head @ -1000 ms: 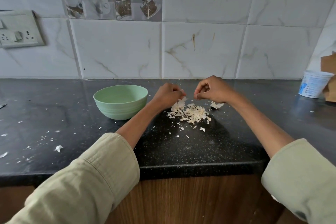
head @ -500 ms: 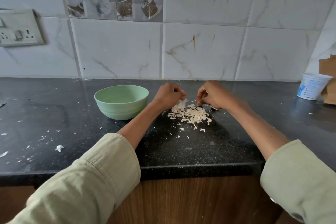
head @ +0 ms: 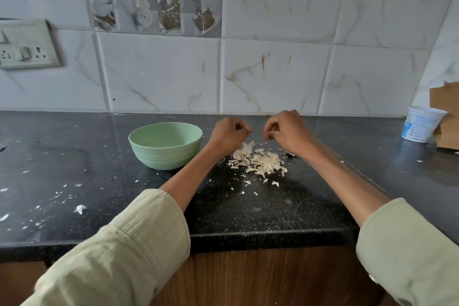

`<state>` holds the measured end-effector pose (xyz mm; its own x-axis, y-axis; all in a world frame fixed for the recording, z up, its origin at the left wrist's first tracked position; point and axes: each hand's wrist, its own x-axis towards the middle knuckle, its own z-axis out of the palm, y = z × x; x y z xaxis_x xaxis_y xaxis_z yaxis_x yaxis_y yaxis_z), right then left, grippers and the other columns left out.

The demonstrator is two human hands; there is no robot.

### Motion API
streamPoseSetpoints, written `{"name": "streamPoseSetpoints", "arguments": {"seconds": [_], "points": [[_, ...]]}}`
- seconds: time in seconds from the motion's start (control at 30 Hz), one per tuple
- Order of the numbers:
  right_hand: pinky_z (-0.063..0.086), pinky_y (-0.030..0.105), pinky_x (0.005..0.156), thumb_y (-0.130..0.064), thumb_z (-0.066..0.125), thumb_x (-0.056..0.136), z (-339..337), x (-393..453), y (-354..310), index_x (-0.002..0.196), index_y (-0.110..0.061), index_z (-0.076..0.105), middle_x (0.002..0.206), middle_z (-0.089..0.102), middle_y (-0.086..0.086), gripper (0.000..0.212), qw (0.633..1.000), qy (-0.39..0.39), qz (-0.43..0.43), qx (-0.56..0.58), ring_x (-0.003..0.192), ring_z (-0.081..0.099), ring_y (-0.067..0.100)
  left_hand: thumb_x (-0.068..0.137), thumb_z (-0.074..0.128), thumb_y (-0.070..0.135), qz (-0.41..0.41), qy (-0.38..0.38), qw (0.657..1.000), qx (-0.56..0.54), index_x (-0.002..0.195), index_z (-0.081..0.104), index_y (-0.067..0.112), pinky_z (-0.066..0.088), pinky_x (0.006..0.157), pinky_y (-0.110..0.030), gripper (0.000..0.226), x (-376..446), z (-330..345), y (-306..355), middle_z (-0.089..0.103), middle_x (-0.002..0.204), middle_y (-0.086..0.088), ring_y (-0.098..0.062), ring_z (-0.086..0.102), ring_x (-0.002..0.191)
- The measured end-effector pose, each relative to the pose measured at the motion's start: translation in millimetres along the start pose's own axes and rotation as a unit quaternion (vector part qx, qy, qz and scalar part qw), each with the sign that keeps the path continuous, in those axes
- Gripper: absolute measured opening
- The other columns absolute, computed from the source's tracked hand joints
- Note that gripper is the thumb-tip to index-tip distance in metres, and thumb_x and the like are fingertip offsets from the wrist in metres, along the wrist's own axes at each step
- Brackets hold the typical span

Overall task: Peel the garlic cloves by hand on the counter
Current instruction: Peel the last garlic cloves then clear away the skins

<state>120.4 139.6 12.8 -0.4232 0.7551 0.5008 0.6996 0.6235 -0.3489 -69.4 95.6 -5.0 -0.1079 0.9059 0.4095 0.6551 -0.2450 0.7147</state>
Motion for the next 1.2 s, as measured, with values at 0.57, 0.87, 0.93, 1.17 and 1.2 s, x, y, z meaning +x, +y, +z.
{"name": "streamPoseSetpoints", "arguments": {"seconds": [0.57,0.87,0.93,1.17,1.2], "points": [[0.062,0.022,0.078,-0.012,0.081,0.091,-16,1,-17,0.106,-0.002,0.078,0.092,0.082,0.007,0.018,0.933,0.025,0.047,0.356,0.086,0.076,0.014,0.089,0.085,0.018,0.073,0.083,0.976,-0.187,0.095,0.081,0.010,0.062,0.078,-0.027,0.011,-5,-10,11,0.080,0.085,-0.002,-0.021,0.077,0.085],[0.061,0.020,0.076,-0.017,0.080,0.094,-16,1,-19,0.103,-0.008,0.078,0.092,0.080,0.007,0.013,0.949,0.051,0.037,0.309,0.083,0.073,0.013,0.093,0.081,0.020,0.051,0.064,0.966,-0.244,0.100,0.079,0.009,0.055,0.068,-0.018,0.014,-9,-12,16,0.081,0.088,-0.004,-0.018,0.078,0.082],[0.062,0.023,0.077,-0.018,0.080,0.094,-15,2,-19,0.103,-0.008,0.077,0.092,0.079,0.007,0.014,0.953,0.053,0.030,0.296,0.082,0.073,0.013,0.094,0.080,0.019,0.041,0.051,0.961,-0.269,0.102,0.078,0.008,0.057,0.073,-0.023,0.014,-10,-11,17,0.081,0.092,-0.006,-0.019,0.078,0.086],[0.057,0.025,0.075,-0.017,0.084,0.090,-12,4,-15,0.095,-0.016,0.076,0.087,0.077,-0.006,0.010,0.977,0.076,-0.028,0.197,0.073,0.070,0.005,0.096,0.078,0.019,0.020,0.014,0.946,-0.323,0.107,0.075,0.000,0.059,0.080,-0.027,0.022,-7,-10,16,0.080,0.097,-0.014,-0.015,0.075,0.086],[0.057,0.024,0.073,-0.018,0.085,0.089,-11,5,-15,0.095,-0.017,0.076,0.086,0.077,-0.006,0.010,0.980,0.081,-0.033,0.179,0.073,0.070,0.005,0.095,0.078,0.018,0.019,0.018,0.948,-0.316,0.107,0.074,-0.001,0.059,0.077,-0.025,0.023,-6,-9,15,0.080,0.097,-0.015,-0.014,0.075,0.083]]}}
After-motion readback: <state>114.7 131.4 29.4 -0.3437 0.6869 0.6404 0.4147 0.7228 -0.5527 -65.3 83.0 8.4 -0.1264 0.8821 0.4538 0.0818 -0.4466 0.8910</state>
